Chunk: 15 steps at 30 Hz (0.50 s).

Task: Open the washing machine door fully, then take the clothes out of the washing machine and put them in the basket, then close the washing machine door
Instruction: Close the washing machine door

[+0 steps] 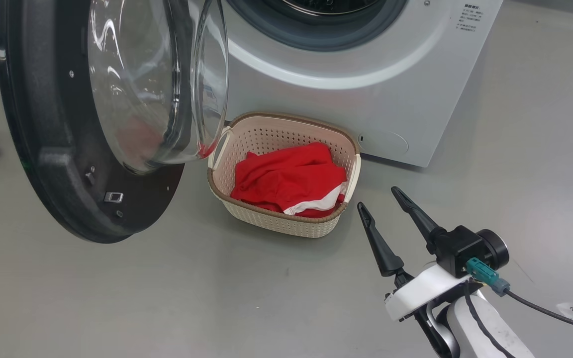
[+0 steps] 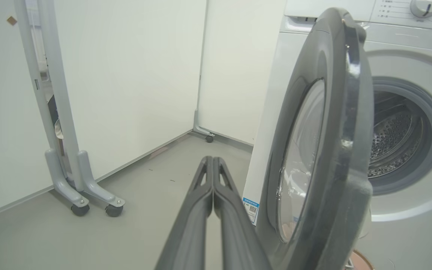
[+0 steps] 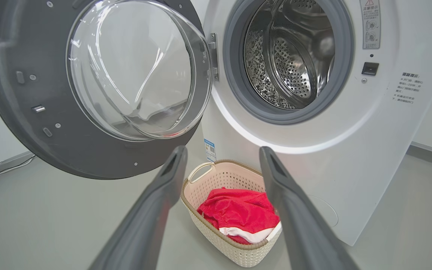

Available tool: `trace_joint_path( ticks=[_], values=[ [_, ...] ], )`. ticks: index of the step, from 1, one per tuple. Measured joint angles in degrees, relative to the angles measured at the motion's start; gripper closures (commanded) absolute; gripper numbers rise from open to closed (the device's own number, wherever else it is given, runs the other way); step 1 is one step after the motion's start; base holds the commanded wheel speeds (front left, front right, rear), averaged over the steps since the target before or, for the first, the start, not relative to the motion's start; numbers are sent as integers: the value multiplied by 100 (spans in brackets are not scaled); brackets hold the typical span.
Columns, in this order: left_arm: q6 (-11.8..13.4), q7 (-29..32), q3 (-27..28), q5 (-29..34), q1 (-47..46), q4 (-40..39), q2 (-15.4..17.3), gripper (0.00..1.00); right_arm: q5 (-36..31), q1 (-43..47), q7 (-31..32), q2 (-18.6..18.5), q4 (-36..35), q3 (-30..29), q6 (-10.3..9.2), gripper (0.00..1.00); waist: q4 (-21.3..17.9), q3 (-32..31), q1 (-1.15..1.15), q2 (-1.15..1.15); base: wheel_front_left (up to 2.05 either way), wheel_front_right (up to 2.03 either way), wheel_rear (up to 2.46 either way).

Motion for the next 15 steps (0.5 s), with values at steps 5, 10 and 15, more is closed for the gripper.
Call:
trace_joint_path(
  ticks=[5, 10, 15],
  values=[
    [0, 286, 222, -665, -193, 87, -203, 100, 4, 0, 0, 1, 8, -1, 0, 0, -23, 0, 0, 0, 0, 0, 0],
    [24, 828, 542, -1897, -538, 237, -639, 100, 40, 0, 0, 2, 27, -7, -1, 0, -62, 3, 0, 0, 0, 0, 0],
    [230, 1457, 688, -2831, -680, 357, -935, 100, 42, 0, 0, 3, 26, -18, -1, 0, -99, 12, 0, 0, 0, 0, 0]
  ],
)
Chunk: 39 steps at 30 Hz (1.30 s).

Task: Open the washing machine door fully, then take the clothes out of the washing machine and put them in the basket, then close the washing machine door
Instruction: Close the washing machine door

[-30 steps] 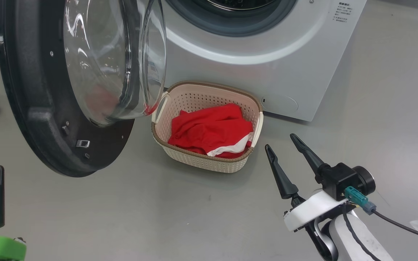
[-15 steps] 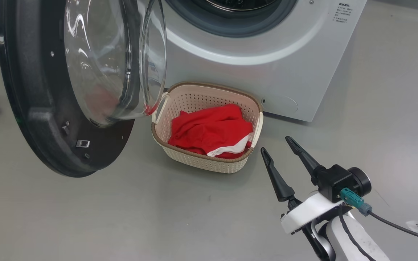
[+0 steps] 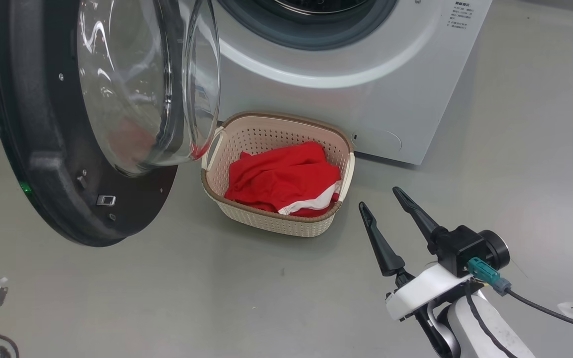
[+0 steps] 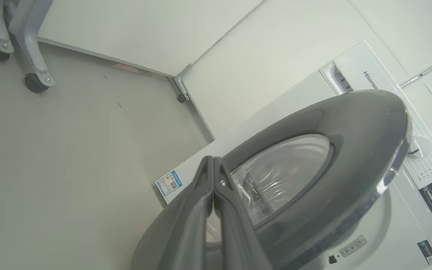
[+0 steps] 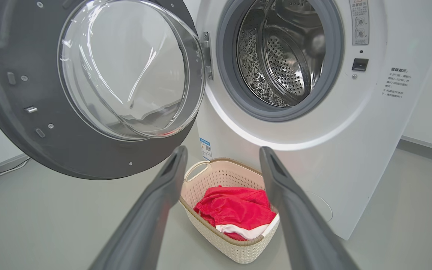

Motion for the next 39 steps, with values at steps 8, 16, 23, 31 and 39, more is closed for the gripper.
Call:
trace_joint_path(
  ticks=[8, 16, 23, 31, 39],
  values=[
    [570, 788, 594, -1568, -338, 138, -485, 100, 9, 0, -21, 2, -2, -8, -1, 0, -37, 13, 0, 0, 0, 0, 0],
    [981, 1684, 611, -2551, -522, -22, -743, 100, 9, -1, -43, 3, -1, -15, -1, 0, -63, 17, 0, 0, 0, 0, 0],
    [1062, 2181, 608, -2821, -515, -157, -659, 100, 11, -1, -43, 4, 0, -30, -1, 0, -98, -8, 0, 0, 0, 0, 0],
    [1114, 2535, 578, -3051, -446, -359, -664, 100, 23, -1, -43, 5, 2, -40, -2, 0, -143, -37, 0, 0, 0, 0, 0],
    [1117, 2863, 342, -3193, -186, -543, -735, 100, 35, -1, -43, 8, 10, -40, -2, 0, -196, -49, 0, 0, 0, 0, 0]
  ],
)
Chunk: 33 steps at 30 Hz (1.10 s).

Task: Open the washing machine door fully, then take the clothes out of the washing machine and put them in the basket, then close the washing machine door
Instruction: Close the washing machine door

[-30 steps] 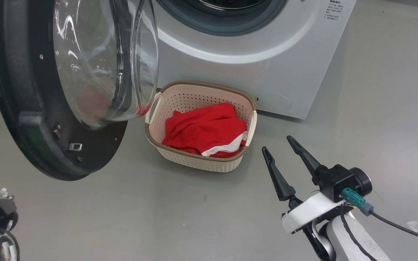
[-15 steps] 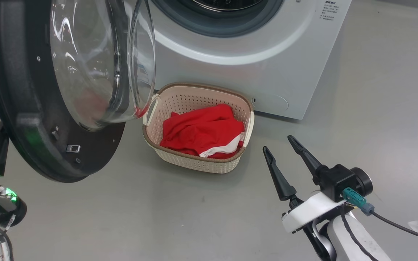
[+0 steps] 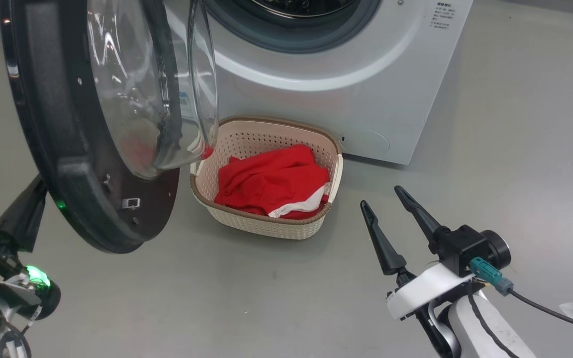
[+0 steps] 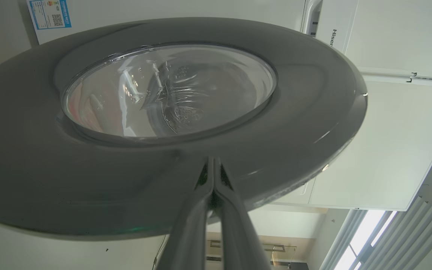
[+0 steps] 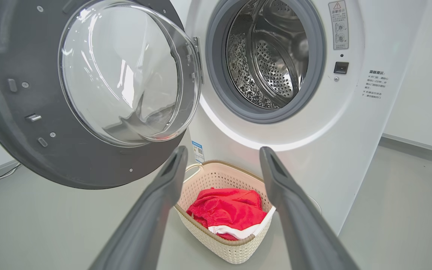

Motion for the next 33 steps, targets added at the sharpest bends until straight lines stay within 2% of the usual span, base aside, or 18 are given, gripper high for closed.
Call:
trace_joint_path(
  ticks=[16, 33],
  values=[
    [52, 380, -336, -197, 369, -545, -118, 100, 0, -15, 0, 5, 10, 113, 1, 0, -435, 122, 0, 0, 0, 0, 0],
    [56, 370, -575, -256, 485, -805, -190, 100, 53, -135, 0, 8, -29, 132, -23, 0, -1355, 353, 0, 0, 0, 0, 0]
  ],
)
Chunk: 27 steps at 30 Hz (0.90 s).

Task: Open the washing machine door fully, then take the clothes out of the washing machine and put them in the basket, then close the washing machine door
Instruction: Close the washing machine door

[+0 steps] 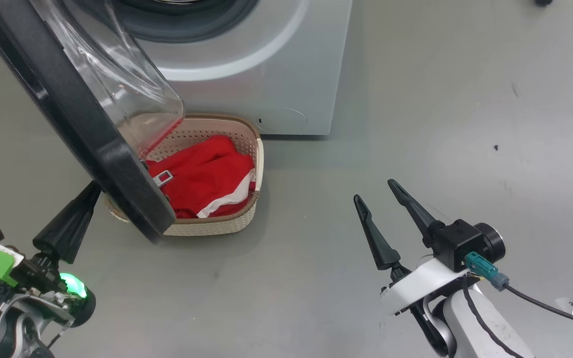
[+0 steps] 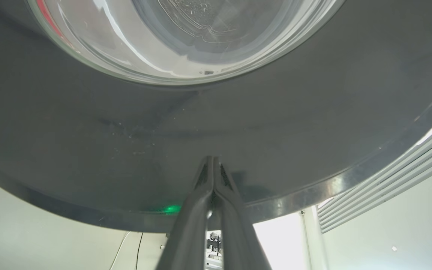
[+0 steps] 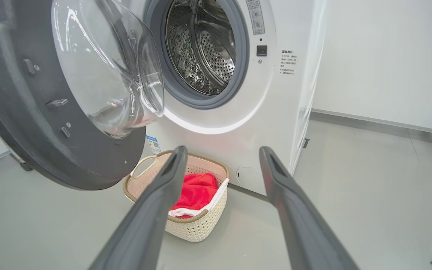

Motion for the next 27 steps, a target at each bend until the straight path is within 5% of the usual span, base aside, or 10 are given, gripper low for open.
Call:
trace_joint_path(
  ticks=[27],
  values=[
    [1, -813, 31, -1, -54, 275, -79, 100, 80, -101, 0, 12, -142, 181, -52, 0, -1203, 241, 0, 0, 0, 0, 0]
  ],
)
